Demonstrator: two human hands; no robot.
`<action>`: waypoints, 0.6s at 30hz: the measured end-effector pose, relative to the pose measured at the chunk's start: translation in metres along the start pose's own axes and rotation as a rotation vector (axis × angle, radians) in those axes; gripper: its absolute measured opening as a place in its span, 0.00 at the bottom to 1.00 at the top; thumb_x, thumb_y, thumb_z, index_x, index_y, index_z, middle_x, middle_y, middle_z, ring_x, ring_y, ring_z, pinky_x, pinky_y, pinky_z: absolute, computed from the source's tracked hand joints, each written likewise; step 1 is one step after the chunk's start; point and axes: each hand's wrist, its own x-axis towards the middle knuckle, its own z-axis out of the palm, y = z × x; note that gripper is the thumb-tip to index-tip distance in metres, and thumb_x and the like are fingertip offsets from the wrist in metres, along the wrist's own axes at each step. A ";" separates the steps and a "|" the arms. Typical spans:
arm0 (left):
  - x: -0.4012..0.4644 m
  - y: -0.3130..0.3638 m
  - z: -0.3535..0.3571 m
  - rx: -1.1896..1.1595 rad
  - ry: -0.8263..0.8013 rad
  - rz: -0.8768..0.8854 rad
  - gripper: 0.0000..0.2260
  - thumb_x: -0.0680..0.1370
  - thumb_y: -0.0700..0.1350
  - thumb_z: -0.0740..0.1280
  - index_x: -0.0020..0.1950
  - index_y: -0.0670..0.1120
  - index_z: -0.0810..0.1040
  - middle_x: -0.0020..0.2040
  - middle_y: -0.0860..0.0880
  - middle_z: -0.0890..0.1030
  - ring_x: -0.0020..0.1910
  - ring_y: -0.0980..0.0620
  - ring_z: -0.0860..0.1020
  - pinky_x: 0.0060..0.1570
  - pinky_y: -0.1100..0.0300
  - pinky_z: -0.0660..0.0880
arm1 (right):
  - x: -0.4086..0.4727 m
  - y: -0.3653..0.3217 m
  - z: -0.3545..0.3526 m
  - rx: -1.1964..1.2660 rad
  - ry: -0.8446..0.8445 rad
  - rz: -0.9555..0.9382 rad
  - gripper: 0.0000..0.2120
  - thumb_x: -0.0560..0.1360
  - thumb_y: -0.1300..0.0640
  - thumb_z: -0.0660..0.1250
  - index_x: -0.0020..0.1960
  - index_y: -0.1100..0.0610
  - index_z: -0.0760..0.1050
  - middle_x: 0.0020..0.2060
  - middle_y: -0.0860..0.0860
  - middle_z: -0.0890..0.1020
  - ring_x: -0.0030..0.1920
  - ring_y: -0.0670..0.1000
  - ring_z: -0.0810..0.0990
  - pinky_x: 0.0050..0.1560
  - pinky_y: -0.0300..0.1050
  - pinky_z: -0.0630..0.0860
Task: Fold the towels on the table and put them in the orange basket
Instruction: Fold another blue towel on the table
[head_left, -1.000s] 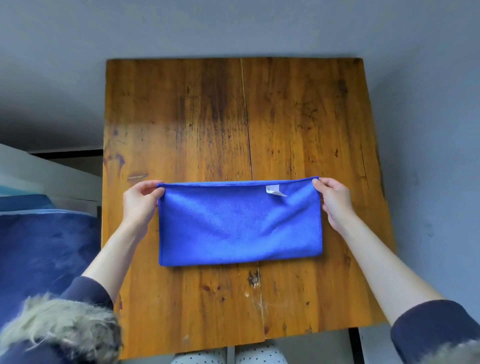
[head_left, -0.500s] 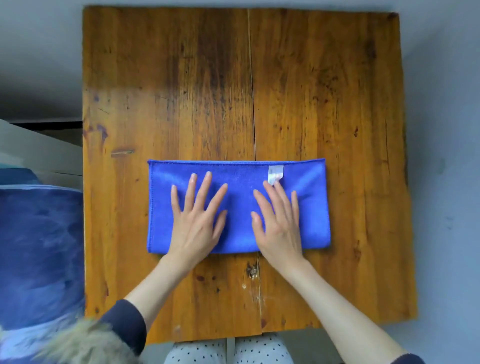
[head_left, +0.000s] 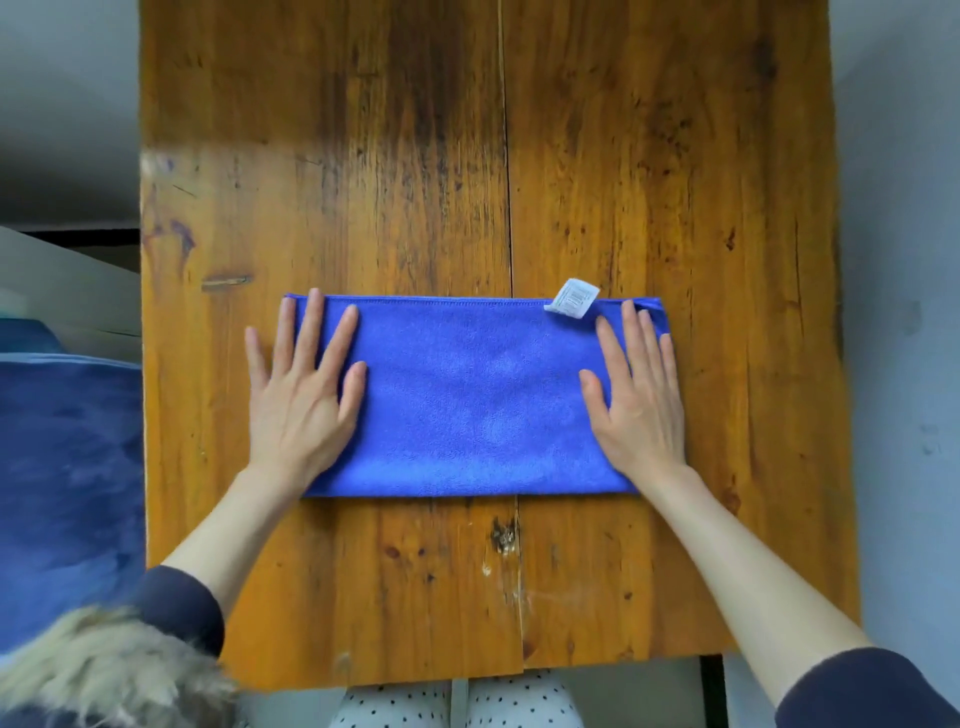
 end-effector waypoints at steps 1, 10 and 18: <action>-0.005 -0.005 -0.001 -0.033 -0.002 -0.036 0.25 0.79 0.54 0.48 0.76 0.49 0.57 0.77 0.44 0.53 0.76 0.41 0.50 0.71 0.39 0.46 | -0.003 -0.001 -0.001 0.018 0.003 0.021 0.26 0.79 0.49 0.51 0.75 0.58 0.58 0.75 0.56 0.55 0.76 0.53 0.50 0.75 0.52 0.47; -0.035 -0.003 -0.012 -0.311 0.211 -0.461 0.11 0.78 0.43 0.63 0.57 0.40 0.74 0.56 0.38 0.74 0.56 0.37 0.68 0.52 0.45 0.65 | -0.047 -0.057 0.006 -0.027 -0.028 -0.042 0.26 0.77 0.49 0.53 0.72 0.58 0.64 0.73 0.57 0.62 0.74 0.57 0.57 0.72 0.64 0.53; -0.007 -0.011 -0.031 -0.389 -0.103 -0.614 0.10 0.76 0.47 0.63 0.45 0.41 0.78 0.48 0.38 0.80 0.53 0.35 0.74 0.53 0.46 0.71 | -0.023 -0.086 0.019 -0.140 -0.091 -0.130 0.27 0.76 0.45 0.54 0.73 0.52 0.63 0.73 0.55 0.62 0.74 0.59 0.58 0.69 0.69 0.54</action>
